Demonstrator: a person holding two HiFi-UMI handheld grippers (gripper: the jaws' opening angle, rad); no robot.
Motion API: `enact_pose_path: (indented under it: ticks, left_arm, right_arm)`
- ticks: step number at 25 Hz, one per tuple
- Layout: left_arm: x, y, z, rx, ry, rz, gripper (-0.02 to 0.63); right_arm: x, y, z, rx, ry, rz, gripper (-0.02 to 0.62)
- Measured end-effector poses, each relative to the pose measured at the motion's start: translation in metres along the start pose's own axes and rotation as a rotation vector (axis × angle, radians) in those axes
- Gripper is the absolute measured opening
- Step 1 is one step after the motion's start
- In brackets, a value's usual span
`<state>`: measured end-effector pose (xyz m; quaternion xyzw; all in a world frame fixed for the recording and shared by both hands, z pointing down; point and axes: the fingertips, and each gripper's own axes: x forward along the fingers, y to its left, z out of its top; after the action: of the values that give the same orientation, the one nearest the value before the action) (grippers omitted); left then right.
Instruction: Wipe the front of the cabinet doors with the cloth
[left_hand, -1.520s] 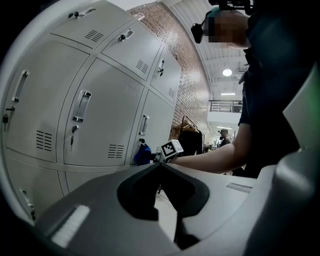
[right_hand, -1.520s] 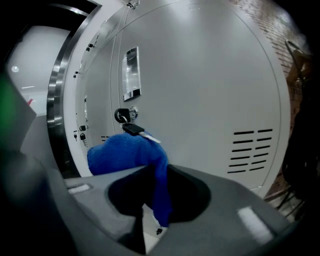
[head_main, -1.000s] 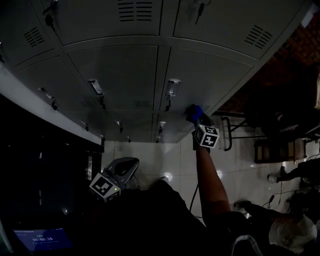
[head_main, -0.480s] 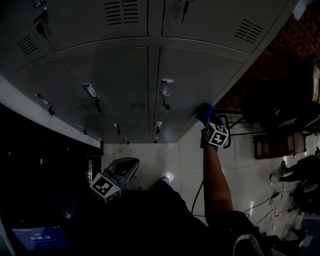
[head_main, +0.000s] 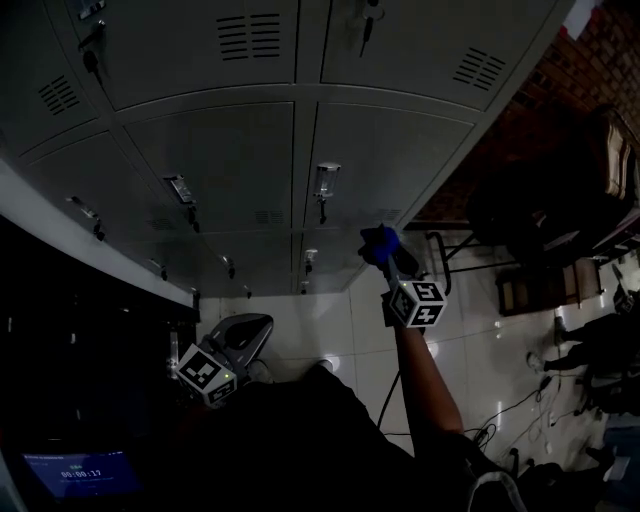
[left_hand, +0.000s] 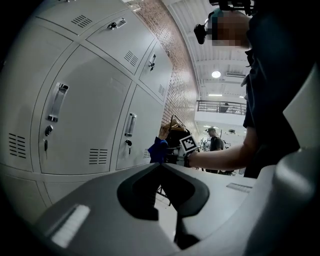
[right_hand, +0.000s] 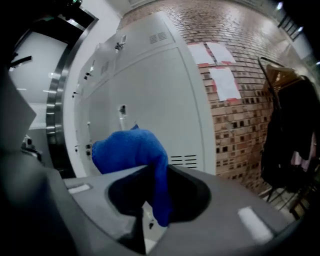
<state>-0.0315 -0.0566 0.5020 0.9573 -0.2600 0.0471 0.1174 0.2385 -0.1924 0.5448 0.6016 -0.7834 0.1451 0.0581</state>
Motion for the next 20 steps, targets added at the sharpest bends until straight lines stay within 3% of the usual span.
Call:
enact_pose_path:
  ticks: [5, 8, 12, 20]
  left_arm:
    - [-0.009, 0.006, 0.010, 0.019, -0.028, -0.013, 0.000]
    - [-0.014, 0.010, 0.012, 0.020, -0.036, -0.017, 0.000]
    - [-0.019, 0.011, 0.012, 0.021, -0.043, -0.025, 0.000]
    - [-0.030, 0.011, 0.014, 0.029, -0.057, -0.026, 0.000]
  right_arm:
    - [-0.034, 0.112, 0.012, -0.078, -0.030, 0.236, 0.069]
    - [-0.048, 0.161, 0.018, -0.089, -0.062, 0.335, 0.069]
    - [-0.058, 0.203, 0.021, -0.110, -0.089, 0.412, 0.069]
    - [-0.074, 0.244, 0.018, -0.123, -0.082, 0.468, 0.069]
